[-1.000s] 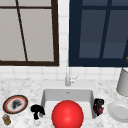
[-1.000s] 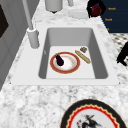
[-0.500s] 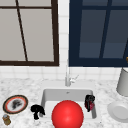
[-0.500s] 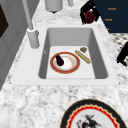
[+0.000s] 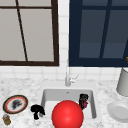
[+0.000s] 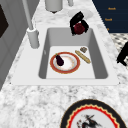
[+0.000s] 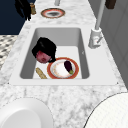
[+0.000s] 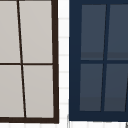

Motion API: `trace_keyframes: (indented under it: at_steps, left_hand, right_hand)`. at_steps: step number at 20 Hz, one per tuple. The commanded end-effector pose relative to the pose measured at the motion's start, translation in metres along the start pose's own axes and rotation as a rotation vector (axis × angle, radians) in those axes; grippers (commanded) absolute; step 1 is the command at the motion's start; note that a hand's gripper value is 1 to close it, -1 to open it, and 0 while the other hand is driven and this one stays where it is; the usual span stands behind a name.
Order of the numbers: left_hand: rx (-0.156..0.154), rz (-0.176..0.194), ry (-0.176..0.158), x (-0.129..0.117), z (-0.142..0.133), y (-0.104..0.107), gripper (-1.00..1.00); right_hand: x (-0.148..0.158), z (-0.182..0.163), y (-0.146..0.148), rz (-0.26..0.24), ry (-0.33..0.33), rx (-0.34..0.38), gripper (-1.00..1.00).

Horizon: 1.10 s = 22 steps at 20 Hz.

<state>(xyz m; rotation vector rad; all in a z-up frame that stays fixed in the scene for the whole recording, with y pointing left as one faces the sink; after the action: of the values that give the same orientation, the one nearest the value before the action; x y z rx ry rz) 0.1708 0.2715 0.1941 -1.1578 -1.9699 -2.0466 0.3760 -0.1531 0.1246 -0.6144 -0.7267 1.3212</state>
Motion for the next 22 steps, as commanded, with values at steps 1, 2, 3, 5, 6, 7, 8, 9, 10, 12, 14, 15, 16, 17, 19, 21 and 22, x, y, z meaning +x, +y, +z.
trace_keyframes:
  at_steps: [1,2,3,5,6,7,8,9,10,12,14,15,16,17,19,21,22]
  left_hand:
    - [0.0,0.0,0.0,0.0,0.0,0.0,0.0]
    - [0.0,0.0,0.0,0.0,0.0,0.0,0.0]
    - [0.0,0.0,0.0,0.0,0.0,0.0,0.0]
    - [0.0,0.0,0.0,0.0,0.0,0.0,0.0]
    - [0.0,0.0,0.0,0.0,0.0,0.0,0.0]
    - [0.0,0.0,0.0,0.0,0.0,0.0,0.0]
    - [0.0,0.0,0.0,0.0,0.0,0.0,0.0]
    - [0.0,0.0,0.0,0.0,0.0,0.0,0.0]
    - [0.0,0.0,0.0,0.0,0.0,0.0,0.0]
    - [0.0,0.0,0.0,0.0,0.0,0.0,0.0]
    - [0.0,0.0,0.0,0.0,0.0,0.0,0.0]
    - [0.0,0.0,0.0,0.0,0.0,0.0,0.0]
    - [0.0,0.0,0.0,0.0,0.0,0.0,0.0]
    - [0.0,0.0,0.0,0.0,0.0,0.0,0.0]
    - [0.0,0.0,0.0,0.0,0.0,0.0,0.0]
    - [0.0,0.0,0.0,0.0,0.0,0.0,0.0]
    - [0.0,0.0,0.0,0.0,0.0,0.0,0.0]
  right_hand:
    - [0.015,-0.037,0.012,-0.037,0.002,0.034,1.0]
    - [0.02,-0.047,0.016,-0.031,-0.001,0.033,1.0]
    - [0.026,-0.056,0.02,-0.024,-0.005,0.033,1.0]
    - [0.038,-0.074,0.029,-0.012,-0.005,0.031,1.0]
    - [0.044,-0.082,0.034,-0.011,-0.005,0.03,1.0]
    - [0.049,-0.091,0.038,-0.01,-0.004,0.029,1.0]
    - [0.054,-0.1,0.043,-0.01,-0.003,0.029,1.0]
    - [0.06,-0.107,0.048,-0.01,-0.004,0.028,1.0]
    - [0.067,-0.113,0.056,-0.011,-0.005,0.024,1.0]
    - [0.08,-0.125,0.069,-0.007,-0.004,0.012,1.0]
    - [0.089,-0.134,0.084,0.003,0.003,0.001,1.0]
    - [0.088,-0.14,0.09,0.0,0.006,-0.002,1.0]
    - [0.09,-0.146,0.096,-0.003,0.004,-0.003,1.0]
    - [0.094,-0.152,0.102,-0.008,0.002,-0.004,1.0]
    - [0.101,-0.162,0.116,-0.015,0.0,-0.004,1.0]
    - [0.104,-0.173,0.129,-0.019,0.0,-0.005,1.0]
    - [0.098,-0.184,0.131,-0.021,-0.002,-0.019,1.0]
